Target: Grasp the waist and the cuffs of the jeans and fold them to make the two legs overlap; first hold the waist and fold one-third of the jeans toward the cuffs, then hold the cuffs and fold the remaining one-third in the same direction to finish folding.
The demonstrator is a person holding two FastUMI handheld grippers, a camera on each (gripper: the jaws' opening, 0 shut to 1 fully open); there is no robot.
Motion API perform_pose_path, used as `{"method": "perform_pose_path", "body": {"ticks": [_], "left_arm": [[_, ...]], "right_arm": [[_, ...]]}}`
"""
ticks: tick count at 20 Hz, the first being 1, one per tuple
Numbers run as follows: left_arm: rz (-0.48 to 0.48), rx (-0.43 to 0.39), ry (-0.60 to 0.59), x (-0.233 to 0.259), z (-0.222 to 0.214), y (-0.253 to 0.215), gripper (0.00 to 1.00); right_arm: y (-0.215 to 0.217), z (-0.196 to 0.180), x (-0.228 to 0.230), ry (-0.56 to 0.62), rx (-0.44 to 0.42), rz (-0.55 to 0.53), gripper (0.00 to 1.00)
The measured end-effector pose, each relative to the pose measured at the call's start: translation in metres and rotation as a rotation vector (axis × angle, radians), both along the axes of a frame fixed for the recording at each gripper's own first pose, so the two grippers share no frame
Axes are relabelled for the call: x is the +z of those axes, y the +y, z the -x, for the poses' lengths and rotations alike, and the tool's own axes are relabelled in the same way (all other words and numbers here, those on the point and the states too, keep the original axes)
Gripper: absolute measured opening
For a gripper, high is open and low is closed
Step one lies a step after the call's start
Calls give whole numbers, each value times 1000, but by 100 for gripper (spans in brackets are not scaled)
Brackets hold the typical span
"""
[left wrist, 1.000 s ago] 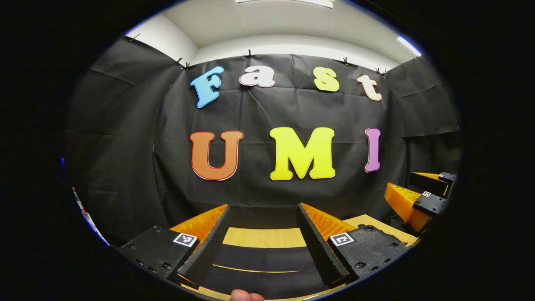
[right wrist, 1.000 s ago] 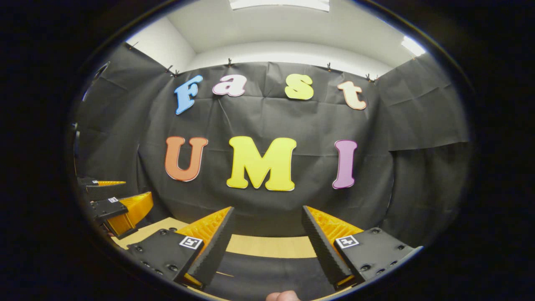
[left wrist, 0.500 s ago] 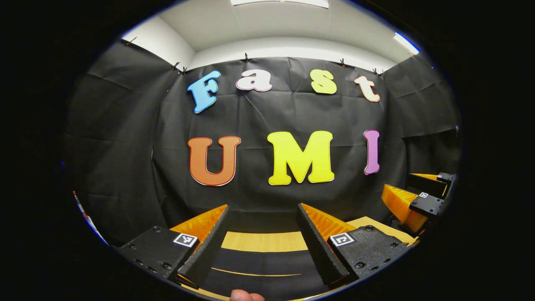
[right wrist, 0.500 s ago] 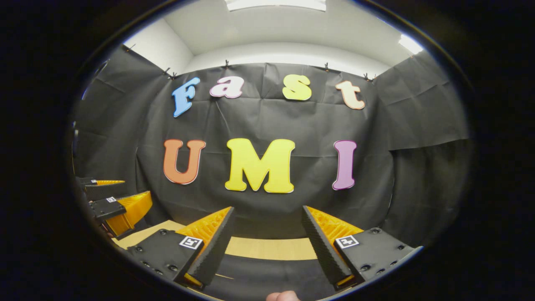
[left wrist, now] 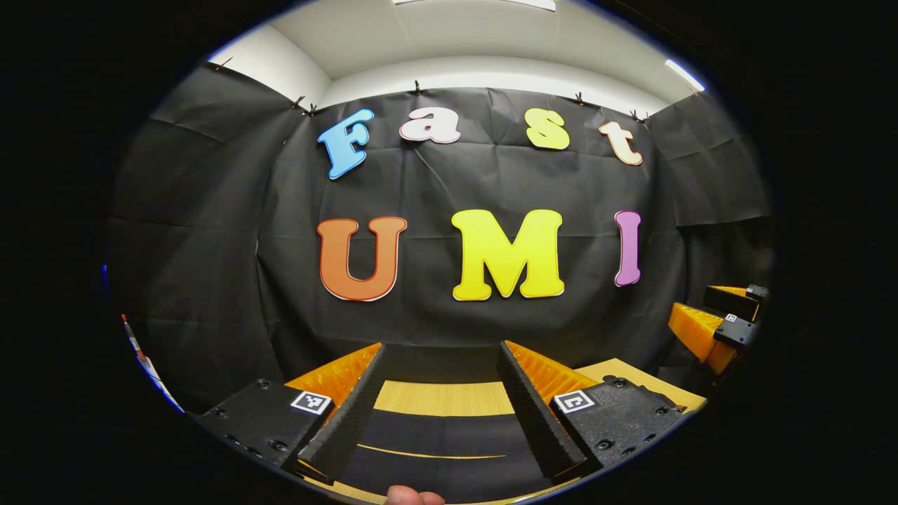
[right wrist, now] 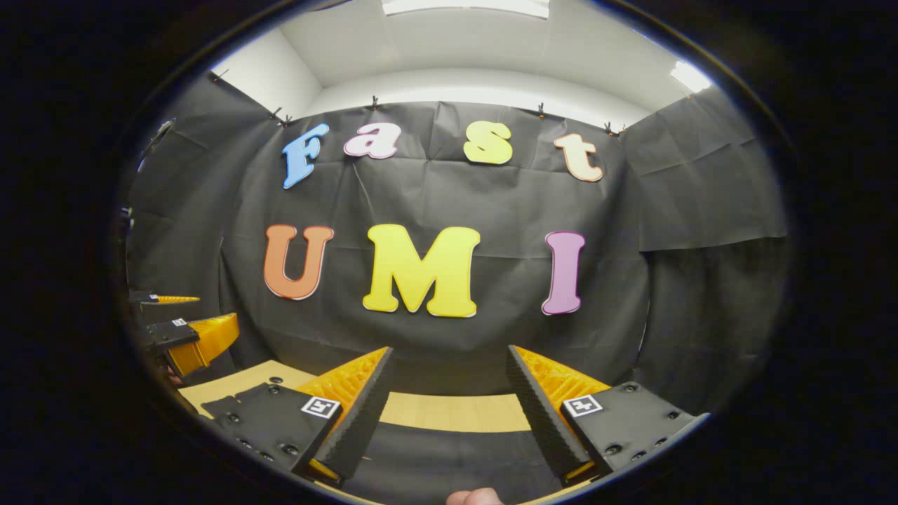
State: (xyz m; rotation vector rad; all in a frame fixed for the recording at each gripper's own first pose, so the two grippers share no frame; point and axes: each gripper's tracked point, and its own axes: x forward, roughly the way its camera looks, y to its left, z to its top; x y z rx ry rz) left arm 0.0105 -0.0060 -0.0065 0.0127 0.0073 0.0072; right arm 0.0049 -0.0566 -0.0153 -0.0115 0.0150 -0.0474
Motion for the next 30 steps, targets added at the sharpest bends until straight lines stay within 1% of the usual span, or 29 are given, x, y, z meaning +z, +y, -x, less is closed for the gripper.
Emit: {"method": "perform_pose_path", "body": {"ticks": [1,2,5,8,11,15,16,18,19,20,21,22,24,25,26,27,28,30], "left_arm": [[0,5,0,0,1,1,99],[5,10,2,-2,-1,2,99],[30,32,32,-14,-4,10,99],[48,79,69,-28,-2,24,99],[60,126,103,-44,0,37,99],[107,193,201,-78,5,81,99],[142,204,236,-91,5,95,99],[244,233,317,-126,5,124,99],[301,262,356,-143,6,141,99],[368,301,404,-160,12,163,99],[429,333,442,-177,17,178,99],[504,366,479,-198,23,197,99],[622,426,551,-232,32,223,99],[681,456,588,-249,38,232,99],[752,491,635,-266,45,237,99],[837,515,666,-280,49,240,99],[916,542,696,-292,51,241,99],[1034,600,748,-311,56,246,99]], "right_arm": [[-6,0,-3,8,-3,0,99],[-14,0,-7,16,-6,0,96],[-38,-1,-21,51,-11,0,99],[-67,-4,-36,81,-15,11,99],[-86,-7,-50,117,-6,7,100],[-100,-10,-69,179,-38,14,99],[-101,-11,-72,192,-52,19,96],[-105,-11,-82,237,-90,5,96],[-107,-11,-87,262,-115,-5,96],[-110,-11,-93,287,-144,-4,99],[-112,-10,-97,311,-169,6,96],[-112,-9,-102,330,-186,16,96],[-108,-8,-107,358,-205,19,97],[-106,-9,-111,374,-211,5,99],[-103,-8,-118,398,-213,-13,97],[-101,-8,-126,420,-213,-31,99],[-103,-6,-132,443,-215,-46,97],[-114,-3,-147,486,-233,-78,97]]}}
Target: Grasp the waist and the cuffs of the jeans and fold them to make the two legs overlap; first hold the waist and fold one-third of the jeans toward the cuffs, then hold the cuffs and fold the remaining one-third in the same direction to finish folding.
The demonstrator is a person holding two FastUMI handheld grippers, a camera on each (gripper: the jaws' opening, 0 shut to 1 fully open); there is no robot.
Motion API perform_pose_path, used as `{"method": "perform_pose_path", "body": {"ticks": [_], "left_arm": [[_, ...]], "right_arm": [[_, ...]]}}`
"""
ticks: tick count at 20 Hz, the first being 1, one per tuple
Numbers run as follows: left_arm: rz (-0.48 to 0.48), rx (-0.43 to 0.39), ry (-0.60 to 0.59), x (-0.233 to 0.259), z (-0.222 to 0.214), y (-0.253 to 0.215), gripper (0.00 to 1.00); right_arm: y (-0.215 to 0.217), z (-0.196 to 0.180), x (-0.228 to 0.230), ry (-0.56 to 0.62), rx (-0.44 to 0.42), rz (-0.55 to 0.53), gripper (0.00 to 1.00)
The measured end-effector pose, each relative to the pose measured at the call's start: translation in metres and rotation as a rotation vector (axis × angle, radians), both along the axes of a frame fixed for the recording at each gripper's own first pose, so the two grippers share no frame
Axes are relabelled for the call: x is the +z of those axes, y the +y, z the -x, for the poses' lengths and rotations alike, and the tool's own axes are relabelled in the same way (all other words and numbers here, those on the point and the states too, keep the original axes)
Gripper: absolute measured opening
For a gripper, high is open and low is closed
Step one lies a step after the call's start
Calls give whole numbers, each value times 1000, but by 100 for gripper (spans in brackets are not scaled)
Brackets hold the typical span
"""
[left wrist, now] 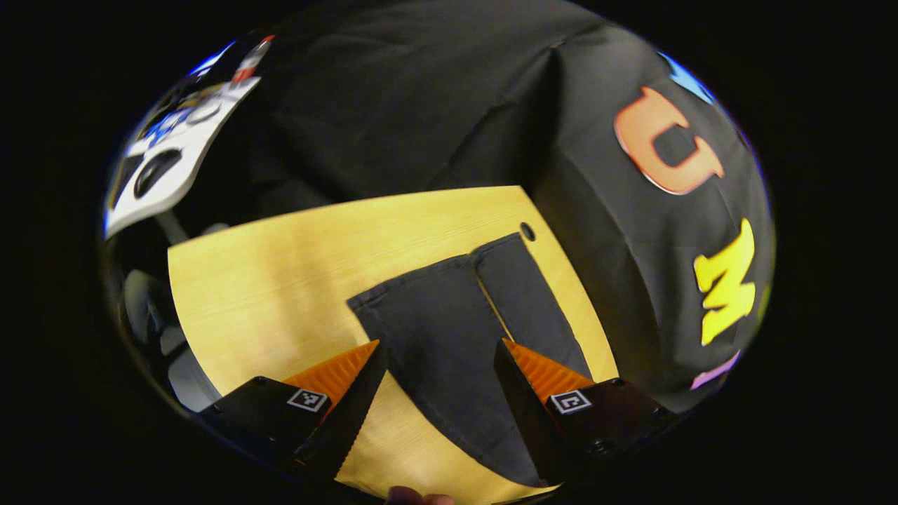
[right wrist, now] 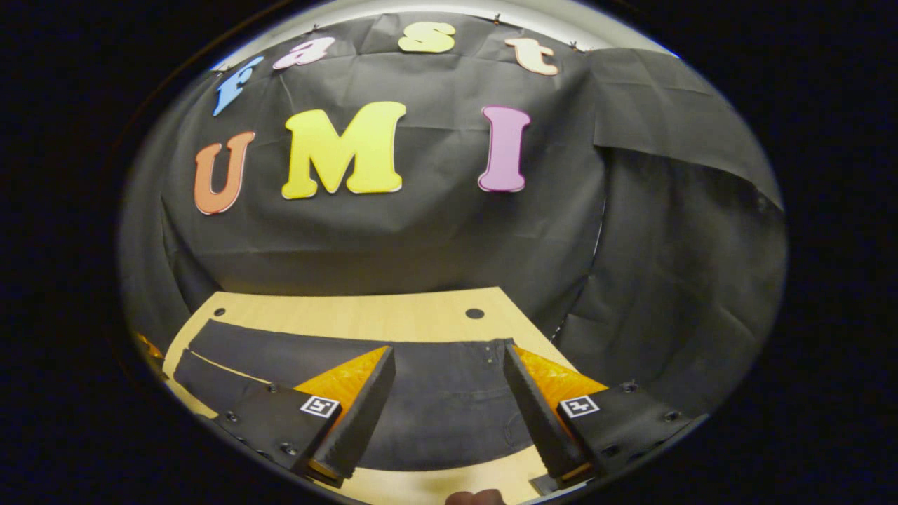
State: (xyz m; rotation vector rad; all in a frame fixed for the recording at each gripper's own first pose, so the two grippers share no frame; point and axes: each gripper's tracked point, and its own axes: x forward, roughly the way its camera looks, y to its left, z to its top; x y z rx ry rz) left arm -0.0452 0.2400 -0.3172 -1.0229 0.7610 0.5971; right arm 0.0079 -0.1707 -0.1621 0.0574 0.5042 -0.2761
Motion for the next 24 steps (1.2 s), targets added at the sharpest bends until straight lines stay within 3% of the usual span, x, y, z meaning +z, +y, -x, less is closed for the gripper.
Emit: {"method": "perform_pose_path", "body": {"ticks": [4,7,11,16,19,20,24], "left_arm": [[135,118,95,-39,3,16,99],[224,151,146,-52,2,29,99],[220,151,176,-62,-15,40,99],[265,173,233,-67,-32,43,99],[251,138,304,-72,-34,42,98],[239,126,338,-76,-31,41,97],[242,93,400,-81,-31,34,76]], "right_arm": [[-42,14,-21,68,-98,-49,98],[-60,22,-24,82,-133,-40,97],[-68,29,-28,104,-141,-40,97],[-94,46,-46,154,-209,-90,97],[-107,52,-56,173,-249,-112,97],[-110,53,-60,181,-253,-115,97],[-122,63,-80,223,-290,-180,98]]}}
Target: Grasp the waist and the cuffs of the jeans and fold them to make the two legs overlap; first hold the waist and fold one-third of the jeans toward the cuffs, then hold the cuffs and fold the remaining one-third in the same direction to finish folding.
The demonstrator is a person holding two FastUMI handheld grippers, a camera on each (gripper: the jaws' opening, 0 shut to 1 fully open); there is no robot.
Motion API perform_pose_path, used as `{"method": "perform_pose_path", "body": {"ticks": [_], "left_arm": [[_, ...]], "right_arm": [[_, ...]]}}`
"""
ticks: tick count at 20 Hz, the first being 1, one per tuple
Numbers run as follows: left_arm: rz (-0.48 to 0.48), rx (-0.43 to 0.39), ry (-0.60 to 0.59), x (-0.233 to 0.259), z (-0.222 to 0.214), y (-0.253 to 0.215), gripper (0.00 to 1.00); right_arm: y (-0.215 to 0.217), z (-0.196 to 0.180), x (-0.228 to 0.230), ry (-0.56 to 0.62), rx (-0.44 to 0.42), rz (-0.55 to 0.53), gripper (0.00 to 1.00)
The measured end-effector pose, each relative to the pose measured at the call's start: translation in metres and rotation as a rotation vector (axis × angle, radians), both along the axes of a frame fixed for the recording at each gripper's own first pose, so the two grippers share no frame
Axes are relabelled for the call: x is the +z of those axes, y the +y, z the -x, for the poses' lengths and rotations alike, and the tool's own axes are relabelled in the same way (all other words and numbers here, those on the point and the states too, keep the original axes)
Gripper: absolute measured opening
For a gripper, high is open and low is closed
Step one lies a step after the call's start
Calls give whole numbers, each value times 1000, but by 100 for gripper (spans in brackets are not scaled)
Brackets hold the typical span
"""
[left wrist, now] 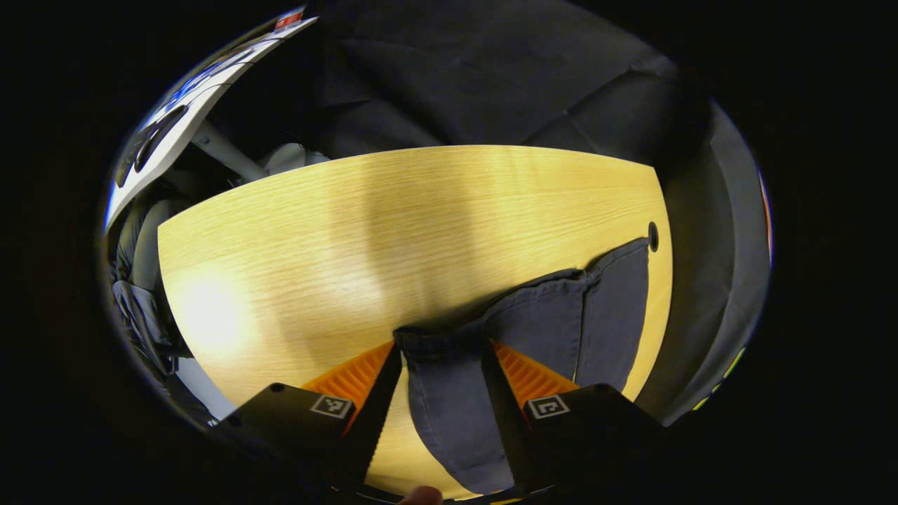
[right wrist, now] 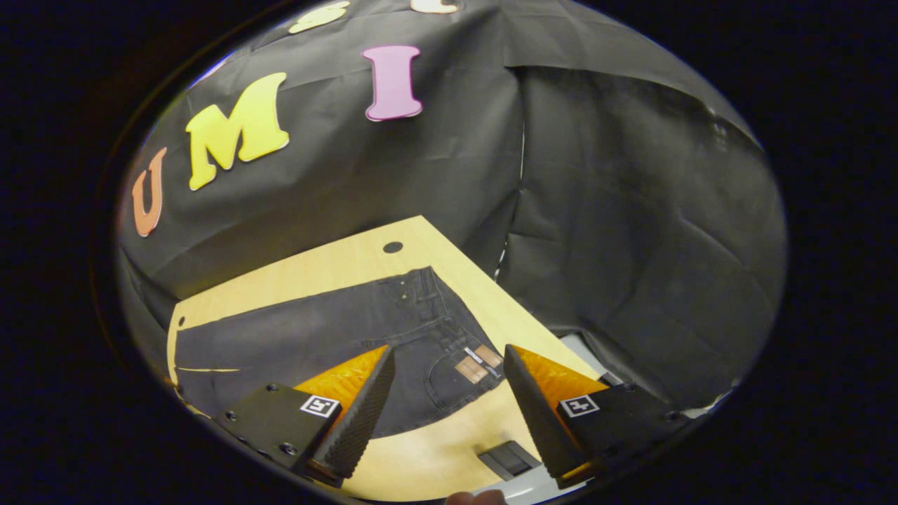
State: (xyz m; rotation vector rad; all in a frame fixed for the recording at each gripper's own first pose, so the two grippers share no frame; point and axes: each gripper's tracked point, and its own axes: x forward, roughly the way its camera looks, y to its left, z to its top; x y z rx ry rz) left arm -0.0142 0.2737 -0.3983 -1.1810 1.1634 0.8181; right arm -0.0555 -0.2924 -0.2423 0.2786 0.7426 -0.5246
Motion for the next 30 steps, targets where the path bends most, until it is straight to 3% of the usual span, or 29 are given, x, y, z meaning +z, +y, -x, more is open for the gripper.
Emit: {"method": "perform_pose_path", "body": {"ticks": [1,2,3,4,5,7,9,12,15,16,17,18,24,25,28,29,30], "left_arm": [[3,13,7,0,1,1,58],[22,27,-1,-2,0,-1,49],[25,40,-12,-2,-2,-1,34],[56,53,-33,-2,-5,-7,33],[56,78,-54,-2,-9,-6,22],[76,118,-93,1,-14,-9,14],[97,154,-132,5,-17,-12,8],[113,156,-167,15,-14,-12,5],[115,150,-191,21,-16,-15,4],[116,151,-196,22,-16,-15,4],[119,153,-200,22,-17,-16,4],[122,155,-203,24,-17,-18,4],[121,168,-196,21,-22,-22,4],[121,169,-196,20,-24,-22,4],[124,168,-196,19,-25,-24,4],[124,170,-196,19,-25,-23,4],[125,175,-197,19,-23,-21,4]], "right_arm": [[-3,3,-6,10,-20,-29,97],[-6,6,-13,22,-38,-60,98],[-9,8,-20,32,-55,-93,98],[-11,9,-29,42,-75,-134,97],[-15,9,-37,50,-97,-175,98],[-20,12,-58,65,-163,-299,98],[-25,14,-80,84,-262,-451,100],[-43,8,-110,63,-446,-646,93],[-61,4,-134,40,-594,-739,93],[-66,2,-140,41,-606,-736,98],[-68,-2,-144,44,-594,-728,93],[-70,-8,-144,42,-578,-721,98],[-60,-28,-152,116,-460,-661,98],[-62,-23,-157,149,-456,-630,92],[-65,-14,-159,201,-492,-607,37],[-64,-15,-159,206,-502,-612,36],[-64,-15,-159,205,-505,-631,26]]}}
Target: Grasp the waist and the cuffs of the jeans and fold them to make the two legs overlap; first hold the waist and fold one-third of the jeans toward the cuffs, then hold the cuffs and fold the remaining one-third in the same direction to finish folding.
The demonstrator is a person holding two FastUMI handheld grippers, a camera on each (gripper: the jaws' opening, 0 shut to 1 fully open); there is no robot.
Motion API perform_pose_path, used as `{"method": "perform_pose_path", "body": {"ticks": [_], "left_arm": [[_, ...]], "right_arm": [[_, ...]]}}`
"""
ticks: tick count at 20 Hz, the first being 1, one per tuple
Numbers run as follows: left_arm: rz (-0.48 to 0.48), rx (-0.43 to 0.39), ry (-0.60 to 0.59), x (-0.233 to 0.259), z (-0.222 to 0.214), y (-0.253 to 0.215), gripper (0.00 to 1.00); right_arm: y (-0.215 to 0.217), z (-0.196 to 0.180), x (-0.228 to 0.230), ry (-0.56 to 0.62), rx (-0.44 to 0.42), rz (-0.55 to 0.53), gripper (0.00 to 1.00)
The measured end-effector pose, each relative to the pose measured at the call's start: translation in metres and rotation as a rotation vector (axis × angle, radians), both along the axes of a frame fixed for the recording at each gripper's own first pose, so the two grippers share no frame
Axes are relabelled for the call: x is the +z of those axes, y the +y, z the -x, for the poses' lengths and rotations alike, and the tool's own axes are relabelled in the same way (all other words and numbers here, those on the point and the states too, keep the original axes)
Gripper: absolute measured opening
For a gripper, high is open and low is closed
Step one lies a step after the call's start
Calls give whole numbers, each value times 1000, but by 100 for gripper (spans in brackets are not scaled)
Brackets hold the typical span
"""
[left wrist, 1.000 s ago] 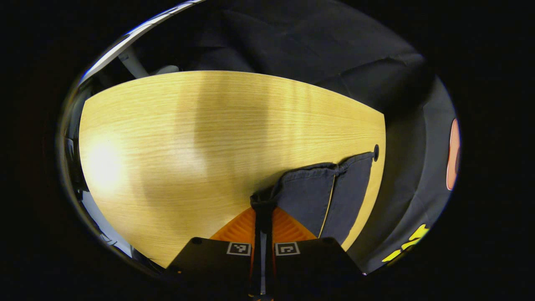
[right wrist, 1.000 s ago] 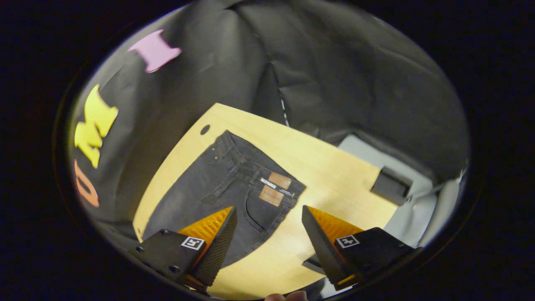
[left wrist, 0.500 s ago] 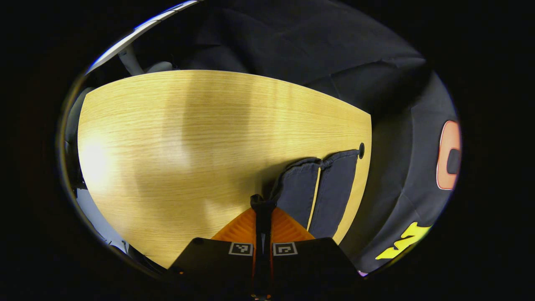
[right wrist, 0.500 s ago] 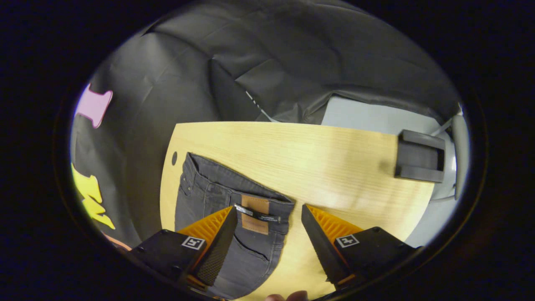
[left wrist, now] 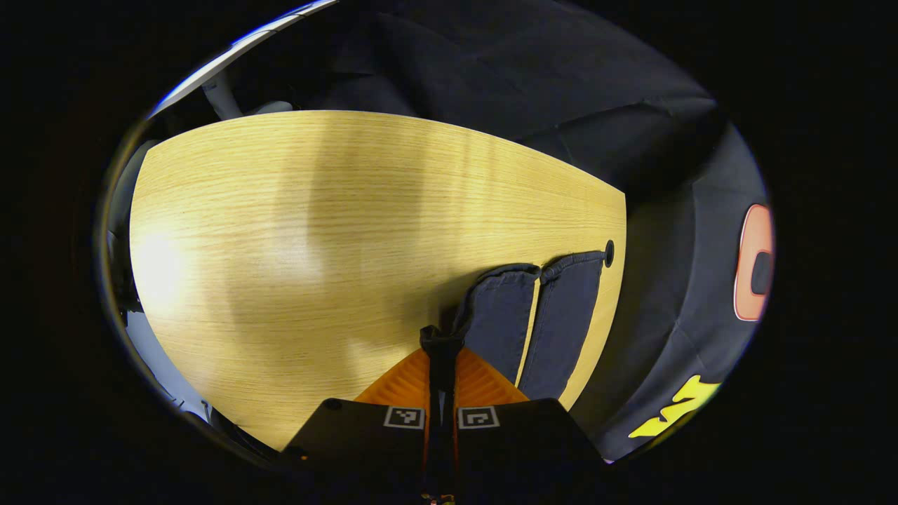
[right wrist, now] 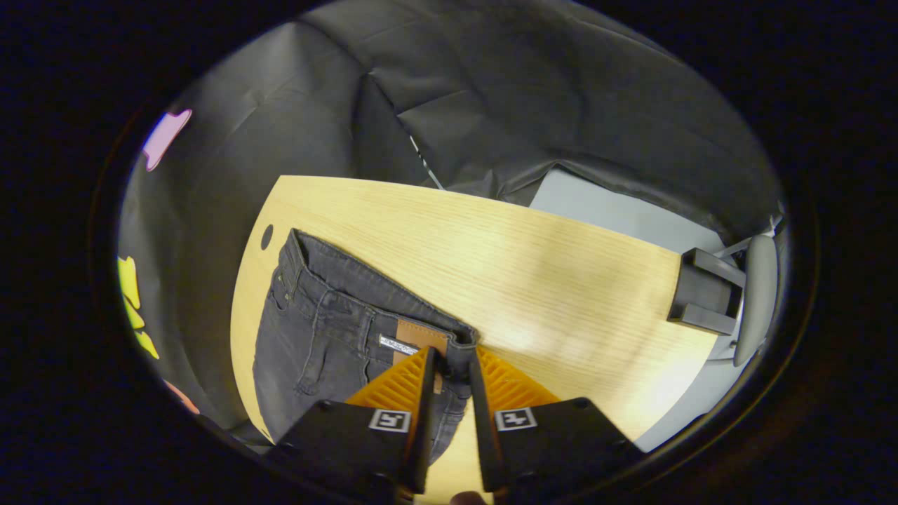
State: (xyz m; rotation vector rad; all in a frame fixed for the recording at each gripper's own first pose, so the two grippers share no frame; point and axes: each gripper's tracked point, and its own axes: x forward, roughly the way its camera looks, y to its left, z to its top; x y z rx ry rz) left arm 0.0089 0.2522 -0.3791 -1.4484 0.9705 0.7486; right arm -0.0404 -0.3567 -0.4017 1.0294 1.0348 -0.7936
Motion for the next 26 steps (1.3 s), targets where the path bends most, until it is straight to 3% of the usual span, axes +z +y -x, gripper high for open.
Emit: {"method": "perform_pose_path", "body": {"ticks": [1,2,4,7,10,18,21,26], "left_arm": [[1,2,0,0,1,0,4],[3,2,-1,1,2,1,4],[0,-10,-4,4,1,-1,4],[-2,-35,-21,12,-1,-3,4],[15,3,-47,23,-5,-7,4],[102,173,-73,55,-10,-6,4],[153,292,-32,65,-9,-4,4],[164,392,56,70,-5,-2,4]], "right_arm": [[-2,-2,0,-13,-15,-12,22],[-3,-2,-2,-16,-27,-29,8],[0,-2,3,-27,-37,-47,3],[1,-5,13,-60,-48,-77,2],[6,-12,35,-123,-112,-151,0],[19,-38,92,-260,-194,-269,0],[25,-56,116,-307,-219,-312,1],[31,-91,150,-366,-274,-394,1]]}}
